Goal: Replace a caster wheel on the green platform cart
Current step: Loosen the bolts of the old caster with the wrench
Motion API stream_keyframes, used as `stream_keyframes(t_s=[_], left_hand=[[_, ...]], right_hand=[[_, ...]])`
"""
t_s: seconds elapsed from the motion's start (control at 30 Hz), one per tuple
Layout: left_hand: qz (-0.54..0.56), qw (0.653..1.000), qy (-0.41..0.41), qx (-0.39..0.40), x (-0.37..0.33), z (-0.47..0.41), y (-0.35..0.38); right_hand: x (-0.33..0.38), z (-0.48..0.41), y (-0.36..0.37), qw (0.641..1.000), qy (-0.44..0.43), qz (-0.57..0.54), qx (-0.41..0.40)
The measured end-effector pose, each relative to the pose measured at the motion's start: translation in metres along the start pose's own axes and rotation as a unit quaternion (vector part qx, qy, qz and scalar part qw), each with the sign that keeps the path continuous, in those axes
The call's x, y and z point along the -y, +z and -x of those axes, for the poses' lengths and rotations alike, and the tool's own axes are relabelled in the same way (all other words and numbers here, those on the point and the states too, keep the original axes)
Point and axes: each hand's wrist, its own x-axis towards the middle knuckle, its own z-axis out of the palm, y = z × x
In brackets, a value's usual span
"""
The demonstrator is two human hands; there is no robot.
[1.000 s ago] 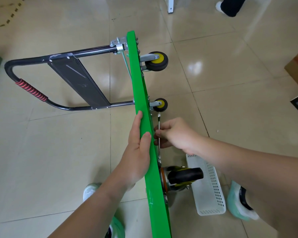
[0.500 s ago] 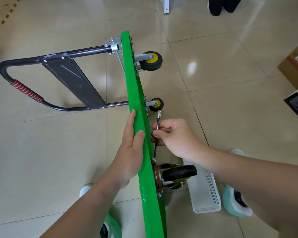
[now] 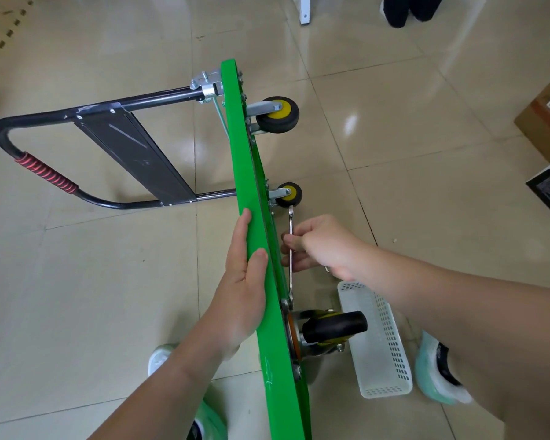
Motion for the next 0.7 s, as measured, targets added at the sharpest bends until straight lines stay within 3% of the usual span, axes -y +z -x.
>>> stream_keyframes(t_s=[0.33, 0.57, 0.7], left_hand=[[-0.005, 1.0, -0.004, -0.001, -0.007, 0.003, -0.001], [-0.005, 1.0, -0.003, 0.0, -0.007, 0.003, 0.0], [-0.003, 1.0, -0.003, -0.003, -0.006, 0.003, 0.0]], right_hand=[[-0.003, -0.007, 0.007, 0.999, -0.028, 0.022, 0.019], [-0.012, -0.009, 0.008, 0.999, 0.044, -0.003, 0.022], [-0.01, -0.006, 0.009, 0.999, 0.013, -0.003, 0.033]])
